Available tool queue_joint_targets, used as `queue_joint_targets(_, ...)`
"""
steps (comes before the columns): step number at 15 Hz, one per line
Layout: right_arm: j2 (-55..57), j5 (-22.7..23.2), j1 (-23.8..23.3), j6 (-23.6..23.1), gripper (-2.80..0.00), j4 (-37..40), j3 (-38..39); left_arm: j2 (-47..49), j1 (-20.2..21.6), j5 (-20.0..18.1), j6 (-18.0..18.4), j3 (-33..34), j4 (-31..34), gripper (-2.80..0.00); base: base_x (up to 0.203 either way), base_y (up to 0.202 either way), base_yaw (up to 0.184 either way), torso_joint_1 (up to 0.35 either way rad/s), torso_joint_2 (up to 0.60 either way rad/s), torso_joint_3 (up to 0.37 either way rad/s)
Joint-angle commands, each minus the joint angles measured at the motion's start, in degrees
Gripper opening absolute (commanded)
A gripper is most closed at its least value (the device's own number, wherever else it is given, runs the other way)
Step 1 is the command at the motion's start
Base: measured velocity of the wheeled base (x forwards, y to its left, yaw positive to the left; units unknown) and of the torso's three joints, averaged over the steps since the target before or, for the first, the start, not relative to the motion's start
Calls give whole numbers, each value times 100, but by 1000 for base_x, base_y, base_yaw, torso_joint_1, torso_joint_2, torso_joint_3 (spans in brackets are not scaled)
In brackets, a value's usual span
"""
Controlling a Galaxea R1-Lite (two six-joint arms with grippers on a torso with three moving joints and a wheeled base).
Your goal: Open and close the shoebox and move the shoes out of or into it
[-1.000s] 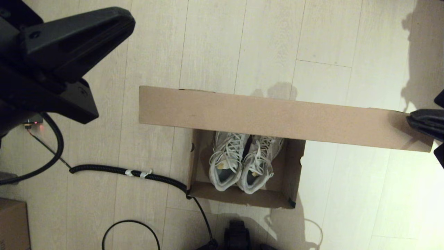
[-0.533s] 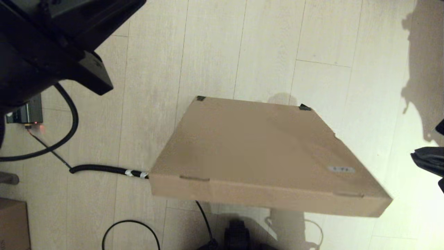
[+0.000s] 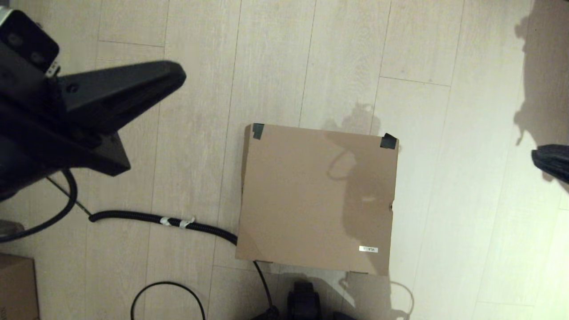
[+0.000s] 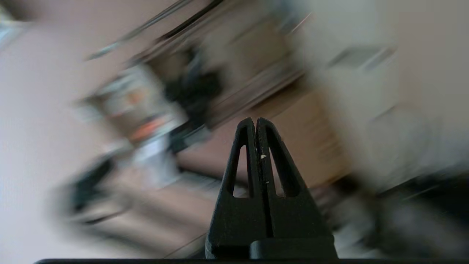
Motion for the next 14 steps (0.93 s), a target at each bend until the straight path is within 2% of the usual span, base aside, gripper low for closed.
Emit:
queue_joint_targets(1, 355, -458, -20, -1758, -280, -18, 302, -377, 100, -14, 1135, 349, 272, -280, 0, 0, 0, 0, 0, 0)
queue_joint_targets(3, 549, -1314, -22, -3967, -280, 305, 768, -703, 313, 4, 2778, 791, 884, -280, 0, 0, 0, 0, 0, 0)
queue_joint_targets(4, 577, -1949, -17, -5278, -280, 681, 930, -935, 453, 65, 3591, 1032, 1270, -280, 0, 0, 0, 0, 0, 0)
queue_joint_targets(5, 522, -2928, 3, -6462, -280, 1073, 1078, -1259, 555, 271, 4109, 1242, 1692, -280, 0, 0, 0, 0, 0, 0)
queue_joint_targets(6, 326, -3902, 77, -7171, -280, 1364, 1191, -1548, 606, 617, 4480, 1419, 2046, -280, 0, 0, 0, 0, 0, 0)
queue_joint_targets(8, -503, -5009, 243, -7722, -280, 1823, 1417, -2186, 694, 1593, 4989, 1788, 2552, -280, 0, 0, 0, 0, 0, 0)
queue_joint_targets(10, -1619, -5739, 294, -8345, -280, 2372, 1740, -2914, 935, 2865, 5386, 2206, 3093, -280, 0, 0, 0, 0, 0, 0)
queue_joint_targets(11, -2174, -5939, 235, -8619, -280, 2645, 1931, -3254, 1172, 3345, 5470, 2358, 3403, -280, 0, 0, 0, 0, 0, 0)
queue_joint_targets(12, -2618, -6091, 7, -8839, -280, 2864, 2185, -3510, 1537, 3599, 5516, 2500, 3651, -280, 0, 0, 0, 0, 0, 0)
queue_joint_targets(14, -3448, -6195, -827, -9113, -280, 3187, 2696, -4027, 2644, 3729, 5564, 2871, 3881, -280, 0, 0, 0, 0, 0, 0)
